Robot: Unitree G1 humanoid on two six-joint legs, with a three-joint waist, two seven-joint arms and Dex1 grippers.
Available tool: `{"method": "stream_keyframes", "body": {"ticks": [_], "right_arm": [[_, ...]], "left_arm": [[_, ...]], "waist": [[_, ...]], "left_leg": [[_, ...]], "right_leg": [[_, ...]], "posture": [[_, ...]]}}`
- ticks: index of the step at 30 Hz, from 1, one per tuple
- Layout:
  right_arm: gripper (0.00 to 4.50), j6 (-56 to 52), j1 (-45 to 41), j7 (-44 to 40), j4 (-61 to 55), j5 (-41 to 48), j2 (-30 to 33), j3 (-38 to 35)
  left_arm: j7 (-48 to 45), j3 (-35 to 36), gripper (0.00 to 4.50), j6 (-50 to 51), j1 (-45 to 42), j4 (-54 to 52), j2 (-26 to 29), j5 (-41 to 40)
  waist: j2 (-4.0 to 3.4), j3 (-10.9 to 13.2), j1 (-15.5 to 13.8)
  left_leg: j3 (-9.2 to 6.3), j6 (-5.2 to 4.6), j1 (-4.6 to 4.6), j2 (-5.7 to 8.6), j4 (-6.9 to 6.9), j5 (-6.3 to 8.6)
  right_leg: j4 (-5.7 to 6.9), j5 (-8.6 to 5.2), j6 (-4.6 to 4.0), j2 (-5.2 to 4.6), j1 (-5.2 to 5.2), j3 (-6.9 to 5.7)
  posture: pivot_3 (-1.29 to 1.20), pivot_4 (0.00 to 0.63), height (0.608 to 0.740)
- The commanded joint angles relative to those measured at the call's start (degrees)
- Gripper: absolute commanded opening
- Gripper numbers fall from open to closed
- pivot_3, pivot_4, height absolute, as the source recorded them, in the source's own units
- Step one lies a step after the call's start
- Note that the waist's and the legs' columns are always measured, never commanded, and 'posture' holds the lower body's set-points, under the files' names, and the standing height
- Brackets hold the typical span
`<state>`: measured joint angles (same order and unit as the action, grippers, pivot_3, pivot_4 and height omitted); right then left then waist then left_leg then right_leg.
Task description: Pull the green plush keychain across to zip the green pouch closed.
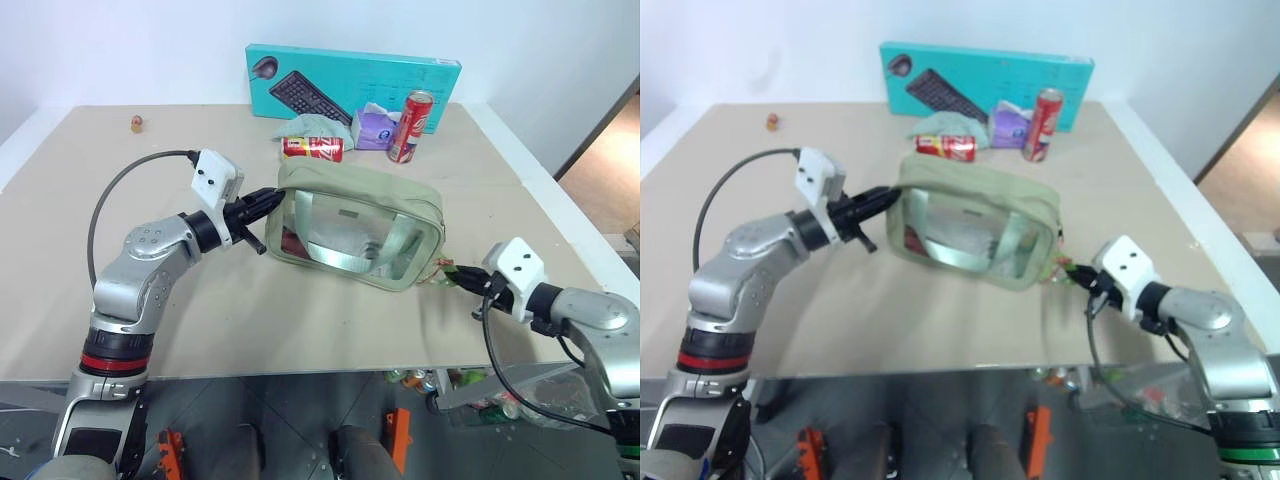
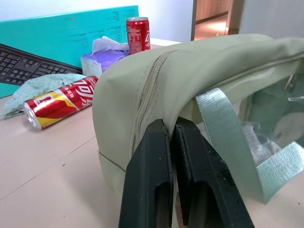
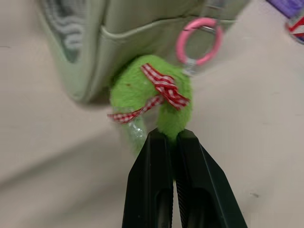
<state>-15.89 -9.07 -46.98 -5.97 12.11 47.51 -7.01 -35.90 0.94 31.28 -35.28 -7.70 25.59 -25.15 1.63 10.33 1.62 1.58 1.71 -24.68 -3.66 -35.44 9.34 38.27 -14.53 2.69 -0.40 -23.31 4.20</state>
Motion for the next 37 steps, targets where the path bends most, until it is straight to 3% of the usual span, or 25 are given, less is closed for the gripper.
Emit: {"method": "stream_keyframes", "body": {"ticks": [1,9,12,14,15,17,24,25,26,31,37], "right_arm": [[0.05,1.8,-1.3,0.4,1.9,-1.5,-0.6,0.7],[0.05,7.9,-4.2,0.1,9.2,-3.2,-2.1,1.5],[0.05,5.6,-5.8,-0.9,8.8,2.0,-3.5,-1.6],[0.0,3.6,-6.4,-2.3,7.3,5.1,-3.0,-3.4],[0.65,3.4,-6.5,-2.8,6.8,5.7,-2.6,-3.8],[1.18,2.5,-6.6,-5.5,3.8,9.2,-0.8,-6.6],[3.73,-2.9,-7.2,-5.2,0.0,13.7,4.2,-13.5],[4.01,-3.6,-7.4,-4.8,0.2,14.2,4.4,-14.4],[4.29,-4.1,-7.5,-4.5,0.6,14.6,4.6,-15.3],[4.4,-6.0,-7.2,-4.3,1.5,15.8,4.5,-17.6],[4.4,-6.7,-6.2,-1.6,-0.4,16.2,1.3,-16.9]], "left_arm": [[1.1,2.2,0.0,-1.4,-1.4,-1.7,0.2,0.1],[0.6,2.1,0.0,0.5,0.1,-3.5,0.5,-1.5],[-0.3,4.1,0.0,3.8,1.1,-4.2,0.8,-5.3],[-0.7,4.9,0.73,5.0,1.3,-4.3,1.2,-6.8],[-0.9,5.0,1.05,5.2,1.3,-4.3,1.4,-7.1],[-2.4,5.3,1.71,5.7,1.4,-4.0,2.8,-7.6],[-6.8,7.5,4.18,5.3,1.6,-1.4,7.3,-8.9],[-6.9,8.6,4.48,5.5,1.5,-1.1,7.5,-9.7],[-7.2,9.7,4.5,5.8,1.6,-0.9,8.0,-10.5],[-9.5,13.5,4.5,3.3,4.5,-0.4,10.9,-11.1],[-6.2,11.2,4.5,-4.8,10.5,1.4,14.4,0.4]], "waist": [[0.0,0.0,0.0],[0.0,0.0,0.2],[0.0,0.0,0.3],[0.0,0.0,0.3],[0.0,0.0,0.3],[-0.01,0.0,0.3],[0.0,0.0,0.3],[0.01,0.0,0.3],[0.0,0.0,0.3],[0.0,0.0,0.4],[0.0,0.0,0.4]], "left_leg": [[0.0,0.0,0.0,0.0,0.0,0.0],[-0.01,0.0,0.01,0.0,0.01,0.0],[0.0,0.0,0.01,-0.01,0.0,0.0],[-0.01,0.0,0.01,-0.01,0.0,0.0],[-0.02,0.0,0.0,-0.01,0.0,-0.01],[-0.03,0.0,-0.01,0.0,0.0,-0.01],[-0.02,0.0,0.0,0.0,0.01,0.0],[-0.02,0.0,0.0,0.0,0.0,0.0],[-0.02,0.01,0.0,-0.01,0.0,-0.01],[-0.01,0.0,0.01,-0.01,0.03,0.0],[0.0,0.0,0.02,-0.01,0.02,0.0]], "right_leg": [[0.0,0.01,-0.01,0.01,0.0,0.0],[0.0,0.01,-0.02,0.02,0.01,-0.01],[0.0,0.01,-0.02,0.02,0.02,0.0],[0.01,0.02,-0.02,0.01,0.01,0.0],[0.02,0.02,-0.02,0.01,0.01,-0.01],[0.02,0.02,-0.02,0.01,0.02,-0.02],[0.01,0.0,-0.01,0.01,0.02,-0.02],[0.0,0.0,-0.01,0.01,0.02,-0.02],[0.01,0.01,-0.01,0.01,0.02,-0.03],[0.01,0.0,-0.03,0.01,0.0,-0.01],[0.0,0.0,-0.04,-0.01,0.02,0.0]], "posture": [[0.0,0.15,0.74],[0.0,0.15,0.74],[0.0,0.15,0.74],[0.0,0.15,0.74],[0.0,0.15,0.74],[0.0,0.15,0.74],[0.0,0.15,0.74],[0.0,0.15,0.74],[0.0,0.15,0.74],[0.0,0.15,0.74],[0.0,0.15,0.74]]}}
